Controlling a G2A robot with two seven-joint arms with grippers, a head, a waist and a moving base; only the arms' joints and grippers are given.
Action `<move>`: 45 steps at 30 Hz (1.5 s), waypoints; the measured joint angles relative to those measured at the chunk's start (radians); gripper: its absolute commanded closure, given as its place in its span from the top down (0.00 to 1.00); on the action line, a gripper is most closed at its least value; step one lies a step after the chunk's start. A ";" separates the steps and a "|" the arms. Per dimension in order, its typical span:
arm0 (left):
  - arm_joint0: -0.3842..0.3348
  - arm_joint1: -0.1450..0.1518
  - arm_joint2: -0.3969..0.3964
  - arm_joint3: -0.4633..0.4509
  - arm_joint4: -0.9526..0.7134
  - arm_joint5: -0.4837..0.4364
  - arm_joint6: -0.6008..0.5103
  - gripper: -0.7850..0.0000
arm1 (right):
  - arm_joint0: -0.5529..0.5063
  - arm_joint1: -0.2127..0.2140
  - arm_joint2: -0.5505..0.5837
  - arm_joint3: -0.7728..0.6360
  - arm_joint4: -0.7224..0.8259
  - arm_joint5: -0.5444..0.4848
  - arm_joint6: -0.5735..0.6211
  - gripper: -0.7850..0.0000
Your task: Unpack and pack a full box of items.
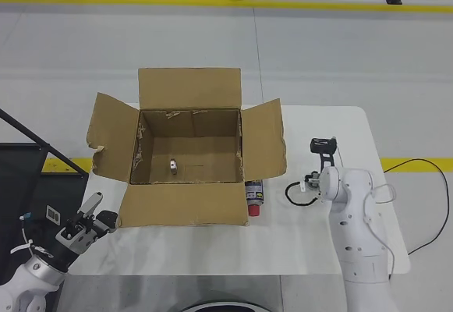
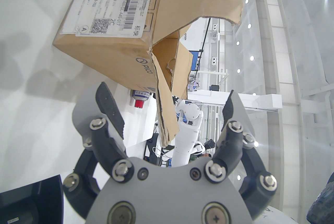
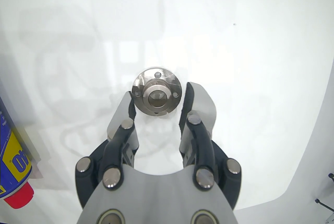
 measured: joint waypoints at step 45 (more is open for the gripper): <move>0.058 -0.018 -0.116 0.028 -0.106 -0.069 0.010 1.00 | 0.723 -0.255 -0.791 0.321 0.381 -0.137 0.017 1.00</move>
